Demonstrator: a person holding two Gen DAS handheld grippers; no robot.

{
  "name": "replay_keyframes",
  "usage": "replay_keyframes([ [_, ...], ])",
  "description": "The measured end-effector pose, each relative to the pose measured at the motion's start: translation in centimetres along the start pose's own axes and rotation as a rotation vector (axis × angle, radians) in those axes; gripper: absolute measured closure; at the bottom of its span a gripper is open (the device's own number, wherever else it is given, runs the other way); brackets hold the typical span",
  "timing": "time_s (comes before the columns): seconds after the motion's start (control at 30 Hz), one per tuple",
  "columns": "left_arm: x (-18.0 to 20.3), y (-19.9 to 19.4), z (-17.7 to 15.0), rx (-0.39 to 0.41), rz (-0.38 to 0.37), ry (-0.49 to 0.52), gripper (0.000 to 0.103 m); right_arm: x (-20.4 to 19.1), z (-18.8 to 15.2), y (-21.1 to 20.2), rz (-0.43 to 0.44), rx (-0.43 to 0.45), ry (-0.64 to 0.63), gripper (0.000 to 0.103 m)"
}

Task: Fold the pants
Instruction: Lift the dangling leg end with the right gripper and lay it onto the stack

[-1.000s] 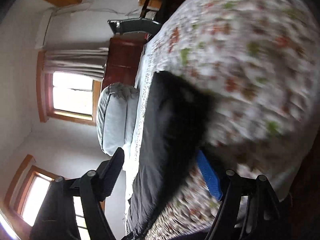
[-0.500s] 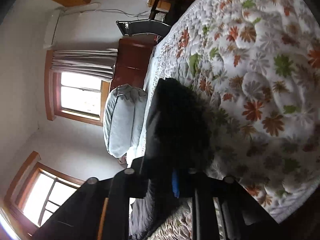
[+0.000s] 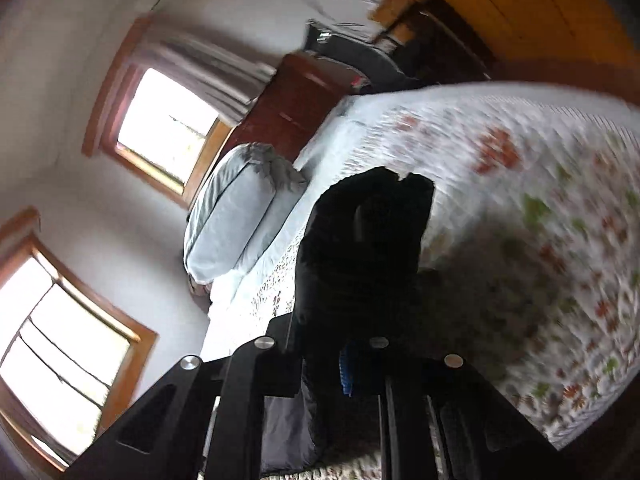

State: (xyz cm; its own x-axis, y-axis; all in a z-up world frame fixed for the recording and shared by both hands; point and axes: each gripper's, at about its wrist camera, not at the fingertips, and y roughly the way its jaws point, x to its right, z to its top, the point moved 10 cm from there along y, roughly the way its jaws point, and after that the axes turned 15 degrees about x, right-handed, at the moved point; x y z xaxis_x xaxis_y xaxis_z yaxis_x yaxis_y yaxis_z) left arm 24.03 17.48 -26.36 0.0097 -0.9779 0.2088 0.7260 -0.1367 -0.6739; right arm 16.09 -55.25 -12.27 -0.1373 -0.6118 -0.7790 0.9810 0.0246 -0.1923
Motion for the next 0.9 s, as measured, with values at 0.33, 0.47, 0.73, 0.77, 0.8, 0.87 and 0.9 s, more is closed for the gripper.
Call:
replay_keyframes([
  [0.33,-0.3,-0.3,0.3,0.018,-0.047,-0.063,0.006,-14.9,-4.4,2.5,0.081,-0.092,-0.391,0.090],
  [0.47,-0.3,-0.5,0.5,0.016,-0.067,-0.078,0.006,-20.5,-9.1,4.5,0.119,-0.161,-0.572,0.090],
  [0.73,-0.5,-0.8,0.6,0.025,-0.109,-0.119,0.006,-28.1,-24.3,7.4,0.192,-0.341,-0.957,0.091],
  [0.77,-0.5,-0.8,0.6,0.027,-0.113,-0.124,0.006,-28.0,-26.0,7.9,0.201,-0.363,-0.988,0.091],
  [0.8,-0.5,-0.8,0.6,0.029,-0.118,-0.130,0.006,-28.0,-28.0,8.3,0.210,-0.392,-1.023,0.092],
  [0.87,-0.6,-0.9,0.6,0.034,-0.124,-0.140,0.006,-27.5,-32.5,8.6,0.219,-0.450,-1.129,0.092],
  [0.9,-0.7,-0.8,0.6,0.036,-0.128,-0.146,0.006,-26.9,-35.3,8.6,0.224,-0.489,-1.199,0.092],
])
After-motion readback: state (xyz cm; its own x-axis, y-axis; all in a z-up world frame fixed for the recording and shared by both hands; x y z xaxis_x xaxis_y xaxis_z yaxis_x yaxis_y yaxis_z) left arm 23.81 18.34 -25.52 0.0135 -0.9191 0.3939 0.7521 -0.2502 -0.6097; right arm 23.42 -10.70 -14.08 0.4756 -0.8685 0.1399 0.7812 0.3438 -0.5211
